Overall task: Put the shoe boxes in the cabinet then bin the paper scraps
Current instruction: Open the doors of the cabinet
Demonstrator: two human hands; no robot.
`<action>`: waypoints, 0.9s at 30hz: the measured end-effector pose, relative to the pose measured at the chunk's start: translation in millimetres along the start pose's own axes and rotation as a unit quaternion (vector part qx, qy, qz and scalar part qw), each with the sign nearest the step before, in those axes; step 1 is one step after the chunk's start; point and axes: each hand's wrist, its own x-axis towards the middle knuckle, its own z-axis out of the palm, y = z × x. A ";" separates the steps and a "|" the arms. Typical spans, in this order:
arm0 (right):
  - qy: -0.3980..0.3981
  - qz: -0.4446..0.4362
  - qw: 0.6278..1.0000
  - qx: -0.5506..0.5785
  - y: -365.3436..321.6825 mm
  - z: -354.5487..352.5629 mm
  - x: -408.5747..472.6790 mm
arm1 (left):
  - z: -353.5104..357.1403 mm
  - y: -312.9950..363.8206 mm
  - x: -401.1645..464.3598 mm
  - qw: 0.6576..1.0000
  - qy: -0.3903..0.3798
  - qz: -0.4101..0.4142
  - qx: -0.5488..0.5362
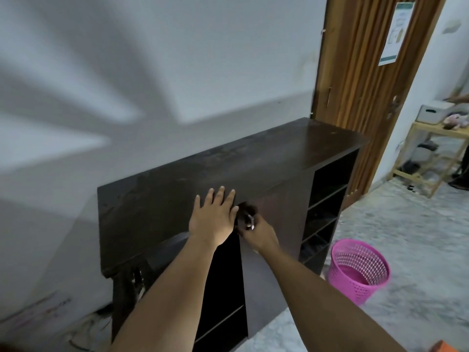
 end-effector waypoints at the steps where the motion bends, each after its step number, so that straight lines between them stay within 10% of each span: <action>1: -0.001 -0.010 1.000 -0.027 3.6 -1.8 1.5 | -0.2 -0.1 2.1 1.000 -0.001 -0.001 0.002; 11: -0.085 -0.074 0.993 -0.016 63.3 -75.8 -43.5 | -6.9 -1.3 6.4 0.999 -0.035 -0.015 -0.007; 27: 0.166 0.017 0.984 -0.059 159.2 -183.3 -142.8 | -17.3 22.5 6.5 0.996 -0.073 -0.039 -0.033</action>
